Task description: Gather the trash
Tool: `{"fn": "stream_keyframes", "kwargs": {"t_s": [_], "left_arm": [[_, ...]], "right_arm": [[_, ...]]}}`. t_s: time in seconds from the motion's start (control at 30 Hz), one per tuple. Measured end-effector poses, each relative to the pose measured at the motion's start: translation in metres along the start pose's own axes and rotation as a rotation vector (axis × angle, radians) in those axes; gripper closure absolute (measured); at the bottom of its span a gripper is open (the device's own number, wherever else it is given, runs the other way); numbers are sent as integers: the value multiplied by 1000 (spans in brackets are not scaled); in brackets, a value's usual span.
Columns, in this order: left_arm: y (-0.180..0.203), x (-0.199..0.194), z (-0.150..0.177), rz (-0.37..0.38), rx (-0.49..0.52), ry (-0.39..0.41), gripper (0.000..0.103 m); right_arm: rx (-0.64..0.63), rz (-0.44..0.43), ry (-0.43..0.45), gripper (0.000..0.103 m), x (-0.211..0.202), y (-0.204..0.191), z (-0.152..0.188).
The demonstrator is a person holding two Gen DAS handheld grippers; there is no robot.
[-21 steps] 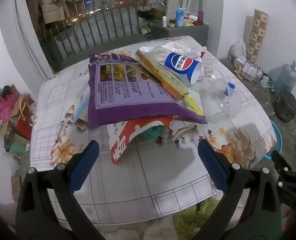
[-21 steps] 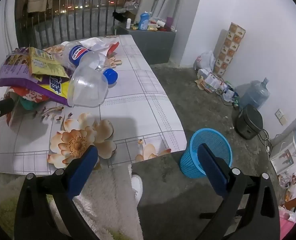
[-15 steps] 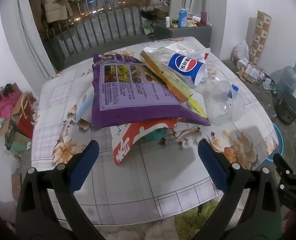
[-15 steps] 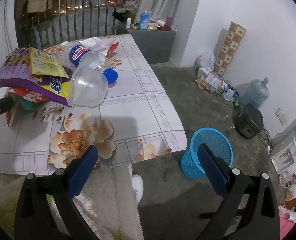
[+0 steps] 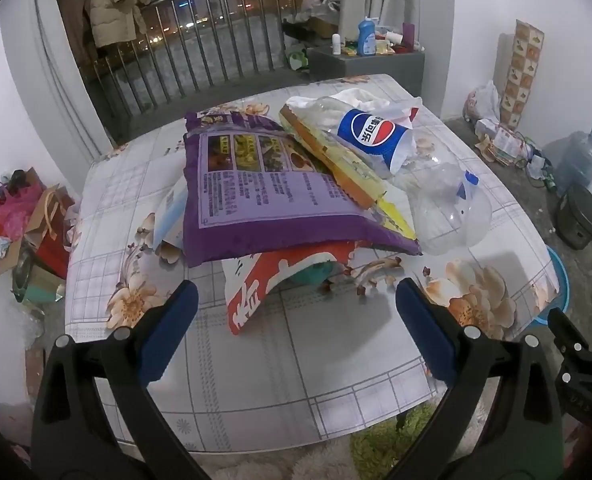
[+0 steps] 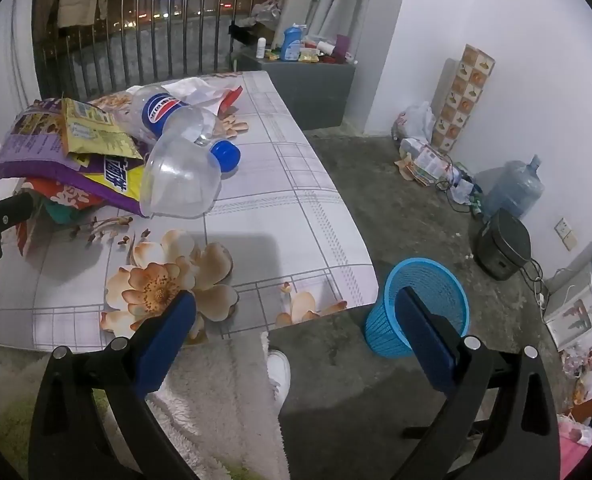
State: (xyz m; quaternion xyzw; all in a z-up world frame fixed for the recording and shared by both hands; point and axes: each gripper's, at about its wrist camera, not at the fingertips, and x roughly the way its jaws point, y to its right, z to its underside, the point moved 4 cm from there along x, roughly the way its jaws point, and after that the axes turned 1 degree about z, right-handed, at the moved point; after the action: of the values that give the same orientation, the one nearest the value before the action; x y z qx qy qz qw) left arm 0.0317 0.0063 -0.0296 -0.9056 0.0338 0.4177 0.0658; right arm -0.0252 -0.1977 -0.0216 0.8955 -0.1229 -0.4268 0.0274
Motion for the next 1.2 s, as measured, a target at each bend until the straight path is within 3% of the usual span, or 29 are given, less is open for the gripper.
{"fn": "stream_keyframes", "kwargs": {"t_s": [1.2], "left_arm": [[-3, 3, 0, -16, -9, -9, 8]], "right_arm": [[2, -27, 3, 6, 2, -5, -6]]}}
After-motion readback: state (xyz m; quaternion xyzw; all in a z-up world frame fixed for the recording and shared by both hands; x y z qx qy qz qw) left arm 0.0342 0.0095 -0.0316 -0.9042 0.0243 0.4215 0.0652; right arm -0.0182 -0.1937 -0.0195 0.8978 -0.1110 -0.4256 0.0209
